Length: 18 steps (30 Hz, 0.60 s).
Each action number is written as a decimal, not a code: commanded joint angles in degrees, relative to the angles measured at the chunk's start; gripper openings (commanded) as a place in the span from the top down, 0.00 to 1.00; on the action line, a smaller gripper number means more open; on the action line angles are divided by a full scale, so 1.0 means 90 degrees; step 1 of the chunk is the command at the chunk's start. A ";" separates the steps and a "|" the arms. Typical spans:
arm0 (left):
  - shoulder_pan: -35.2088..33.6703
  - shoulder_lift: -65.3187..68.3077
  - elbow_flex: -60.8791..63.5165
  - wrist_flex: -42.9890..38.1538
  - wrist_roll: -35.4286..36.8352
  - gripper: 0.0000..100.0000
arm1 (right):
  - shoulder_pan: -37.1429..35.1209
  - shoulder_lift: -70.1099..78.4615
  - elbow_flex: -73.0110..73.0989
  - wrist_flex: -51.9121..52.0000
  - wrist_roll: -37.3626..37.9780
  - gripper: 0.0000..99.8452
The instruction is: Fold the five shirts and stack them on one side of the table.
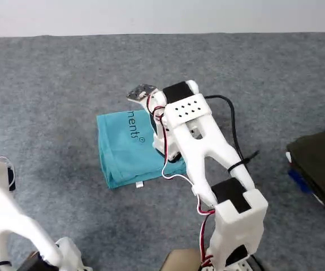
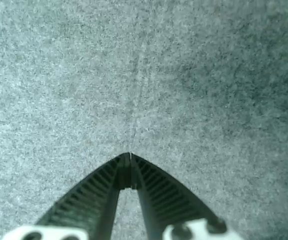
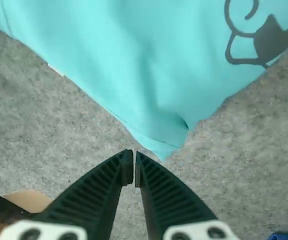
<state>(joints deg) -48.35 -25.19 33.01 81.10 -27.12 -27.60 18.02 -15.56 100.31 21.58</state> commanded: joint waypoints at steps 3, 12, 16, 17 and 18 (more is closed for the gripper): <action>0.0059 -0.0166 -0.0024 -0.0068 0.0020 0.99 | 0.0415 0.0161 -0.0274 -0.0190 0.0166 0.99; 0.0049 -0.0205 0.0054 0.0010 0.0020 0.99 | 0.0405 0.1451 -0.0244 0.0210 0.0127 0.99; 0.0059 -0.0195 0.0112 -0.0010 0.0020 0.99 | 0.0083 0.1411 0.0156 0.0269 0.0127 0.99; 0.0059 -0.0205 0.0112 -0.0010 0.0020 0.99 | 0.0063 0.1353 0.0195 0.0269 0.0137 0.99; 0.0059 -0.0205 0.0112 -0.0010 0.0020 0.99 | 0.0073 0.1284 0.0195 0.0269 0.0137 0.99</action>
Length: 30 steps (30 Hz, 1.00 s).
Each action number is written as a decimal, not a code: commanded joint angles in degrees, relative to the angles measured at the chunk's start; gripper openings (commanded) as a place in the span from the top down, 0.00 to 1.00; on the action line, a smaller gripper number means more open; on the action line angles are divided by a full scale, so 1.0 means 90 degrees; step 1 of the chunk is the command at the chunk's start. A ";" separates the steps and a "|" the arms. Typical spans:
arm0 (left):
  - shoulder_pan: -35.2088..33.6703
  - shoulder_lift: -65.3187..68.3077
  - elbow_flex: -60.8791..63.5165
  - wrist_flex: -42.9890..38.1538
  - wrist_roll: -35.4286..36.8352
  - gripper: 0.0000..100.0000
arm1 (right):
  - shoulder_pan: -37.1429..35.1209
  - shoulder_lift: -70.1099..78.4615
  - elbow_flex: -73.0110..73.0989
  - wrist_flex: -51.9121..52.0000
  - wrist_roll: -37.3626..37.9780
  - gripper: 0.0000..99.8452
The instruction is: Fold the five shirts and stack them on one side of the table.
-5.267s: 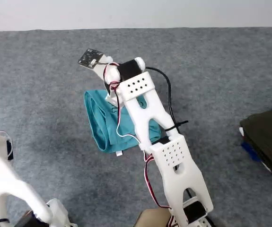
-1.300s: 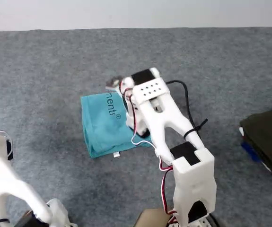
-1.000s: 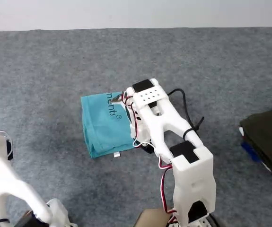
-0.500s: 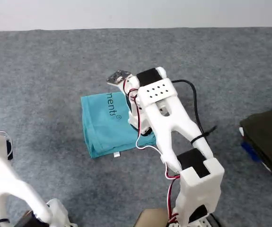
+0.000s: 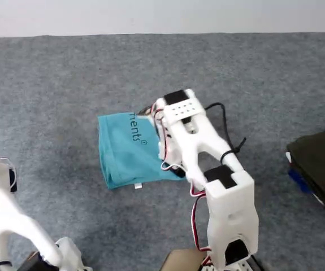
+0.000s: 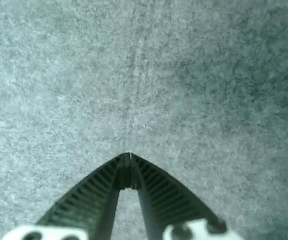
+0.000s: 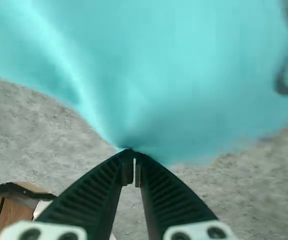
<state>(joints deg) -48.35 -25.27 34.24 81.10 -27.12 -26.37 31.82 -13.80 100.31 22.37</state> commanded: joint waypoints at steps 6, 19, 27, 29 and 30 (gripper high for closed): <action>0.0059 -0.0195 -0.0034 -0.0020 0.0020 0.99 | 0.0181 -0.1558 -0.0166 0.0269 0.0088 0.99; 0.0459 -0.0195 -0.0034 0.0020 0.0137 0.99 | 0.0737 -0.0884 -0.0586 -0.0249 0.0088 0.99; 0.0440 -0.0195 -0.0034 0.0020 0.0283 0.99 | 0.0972 0.0278 -0.0635 -0.0825 0.0088 0.99; 0.0440 -0.0205 -0.0034 0.0020 0.0283 0.99 | 0.1128 0.0200 -0.0860 -0.0777 0.0088 0.99; 0.0440 -0.0205 -0.0034 0.0020 0.0283 0.99 | 0.1206 0.0132 -0.1055 -0.0679 0.0088 0.99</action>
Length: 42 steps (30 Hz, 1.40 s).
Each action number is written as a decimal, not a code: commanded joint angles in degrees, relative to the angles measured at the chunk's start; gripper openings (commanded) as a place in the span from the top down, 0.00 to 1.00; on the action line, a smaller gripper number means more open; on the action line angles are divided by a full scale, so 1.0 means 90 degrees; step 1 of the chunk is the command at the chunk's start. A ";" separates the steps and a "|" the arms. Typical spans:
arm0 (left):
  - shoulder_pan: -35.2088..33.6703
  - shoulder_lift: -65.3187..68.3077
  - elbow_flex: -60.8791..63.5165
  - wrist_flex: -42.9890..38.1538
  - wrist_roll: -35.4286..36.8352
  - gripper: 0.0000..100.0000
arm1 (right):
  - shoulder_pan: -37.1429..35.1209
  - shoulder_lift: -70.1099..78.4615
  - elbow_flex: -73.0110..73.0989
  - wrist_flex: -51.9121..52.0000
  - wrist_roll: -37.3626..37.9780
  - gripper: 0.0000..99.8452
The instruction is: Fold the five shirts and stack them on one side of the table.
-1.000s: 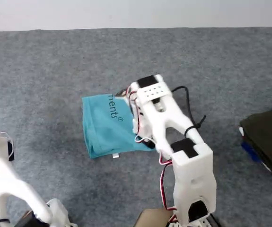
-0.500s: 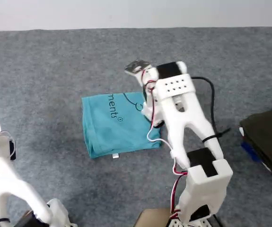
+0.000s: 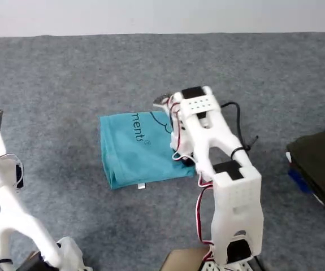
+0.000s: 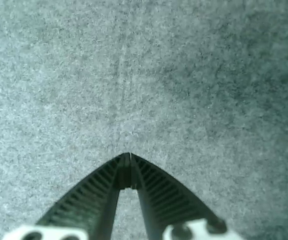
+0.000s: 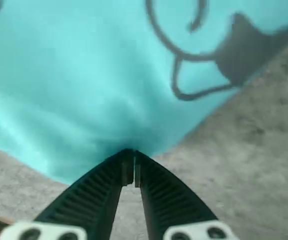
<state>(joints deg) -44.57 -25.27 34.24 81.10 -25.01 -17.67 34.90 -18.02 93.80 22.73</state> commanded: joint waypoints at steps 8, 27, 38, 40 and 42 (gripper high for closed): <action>0.0039 -0.0205 -0.0034 0.0020 0.0068 0.99 | 0.0220 -0.0386 -0.2462 0.0112 0.0049 0.98; 0.0039 -0.0195 0.0190 0.0000 0.0068 0.99 | 0.0347 0.1568 -0.3653 -0.1470 0.0420 0.99; 0.0039 -0.0205 0.0317 0.0010 0.0078 0.99 | 0.0161 0.0943 -0.5050 0.1040 -0.0215 0.98; 0.0020 -0.0205 0.0327 0.0010 0.0078 0.99 | 0.0171 0.0747 -0.4620 0.1031 -0.0586 0.96; 0.0010 -0.0205 0.0337 0.0029 0.0078 0.99 | 0.0073 0.0484 -0.3946 0.1031 -0.0947 0.88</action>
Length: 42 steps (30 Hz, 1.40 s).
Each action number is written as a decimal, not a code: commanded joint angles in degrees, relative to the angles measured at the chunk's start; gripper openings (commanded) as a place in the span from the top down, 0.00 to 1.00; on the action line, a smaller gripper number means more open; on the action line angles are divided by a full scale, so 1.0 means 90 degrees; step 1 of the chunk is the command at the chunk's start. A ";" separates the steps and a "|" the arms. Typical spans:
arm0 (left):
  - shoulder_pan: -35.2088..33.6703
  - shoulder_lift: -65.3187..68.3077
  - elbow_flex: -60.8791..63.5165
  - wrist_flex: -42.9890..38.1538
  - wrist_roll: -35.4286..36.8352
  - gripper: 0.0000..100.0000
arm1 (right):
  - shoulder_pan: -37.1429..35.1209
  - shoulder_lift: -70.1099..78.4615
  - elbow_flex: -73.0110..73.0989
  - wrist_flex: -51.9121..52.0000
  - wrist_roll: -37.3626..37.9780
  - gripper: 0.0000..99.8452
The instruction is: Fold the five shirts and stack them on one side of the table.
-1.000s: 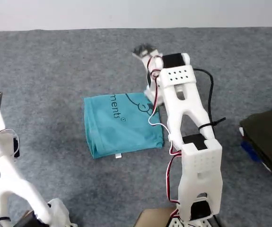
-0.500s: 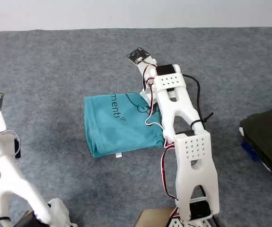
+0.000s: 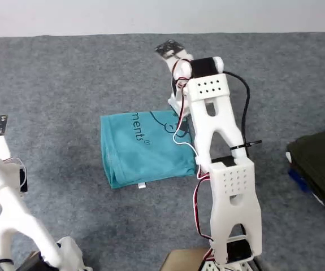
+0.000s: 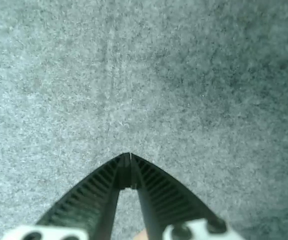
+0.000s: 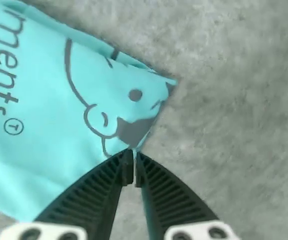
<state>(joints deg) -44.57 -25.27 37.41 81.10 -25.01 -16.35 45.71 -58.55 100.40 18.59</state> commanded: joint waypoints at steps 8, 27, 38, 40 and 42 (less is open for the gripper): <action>0.0010 -0.0205 -0.0015 0.0498 0.0078 0.99 | -0.0737 -0.1382 0.2159 0.0269 -0.2637 0.69; 0.0000 -0.0205 -0.0054 0.1201 0.0078 0.99 | -0.1040 0.0298 0.2149 -0.0689 -0.2716 0.69; 0.0000 -0.0205 -0.0044 0.1201 0.0078 0.99 | -0.1011 0.0679 0.2149 -0.0552 -0.2208 0.97; 0.0000 -0.0205 -0.0034 0.1201 0.0078 0.99 | -0.0982 0.0650 0.2149 -0.0376 -0.2042 0.99; 0.0000 -0.0205 -0.0034 0.1201 0.0078 0.99 | -0.0864 0.0591 0.2139 -0.0132 -0.1993 0.99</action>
<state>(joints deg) -44.57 -25.27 37.41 91.30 -25.01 -24.44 50.99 -40.26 96.18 -1.10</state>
